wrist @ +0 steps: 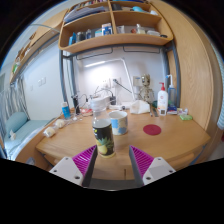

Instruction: Pour water

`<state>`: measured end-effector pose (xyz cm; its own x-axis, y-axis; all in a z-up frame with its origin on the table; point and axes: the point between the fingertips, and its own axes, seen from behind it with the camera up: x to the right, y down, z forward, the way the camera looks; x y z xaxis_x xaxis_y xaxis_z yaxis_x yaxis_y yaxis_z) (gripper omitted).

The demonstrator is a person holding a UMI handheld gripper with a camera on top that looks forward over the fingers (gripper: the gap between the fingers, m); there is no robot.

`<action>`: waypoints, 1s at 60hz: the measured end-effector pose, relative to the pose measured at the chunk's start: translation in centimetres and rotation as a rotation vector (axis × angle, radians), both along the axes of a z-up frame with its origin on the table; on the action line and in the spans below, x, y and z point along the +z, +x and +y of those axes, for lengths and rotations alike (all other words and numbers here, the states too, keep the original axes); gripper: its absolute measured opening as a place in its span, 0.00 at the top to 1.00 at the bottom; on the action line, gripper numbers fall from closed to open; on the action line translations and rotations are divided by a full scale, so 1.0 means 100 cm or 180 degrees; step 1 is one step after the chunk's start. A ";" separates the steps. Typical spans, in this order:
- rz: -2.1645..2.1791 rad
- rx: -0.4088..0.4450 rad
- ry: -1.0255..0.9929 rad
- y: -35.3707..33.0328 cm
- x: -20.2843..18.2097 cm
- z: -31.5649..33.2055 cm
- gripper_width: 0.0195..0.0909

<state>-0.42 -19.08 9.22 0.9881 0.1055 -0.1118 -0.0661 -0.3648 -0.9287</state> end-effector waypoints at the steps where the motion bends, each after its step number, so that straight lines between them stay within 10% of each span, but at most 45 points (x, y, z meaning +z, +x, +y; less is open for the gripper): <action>1: 0.0008 0.0013 -0.0008 -0.022 -0.011 -0.003 0.39; 23: -0.0169 0.0140 0.0331 -0.079 -0.020 0.066 0.40; 32: -0.0259 0.0024 0.0353 -0.073 -0.023 0.085 0.66; 60: -0.0272 -0.0238 0.0186 -0.078 -0.014 0.099 0.89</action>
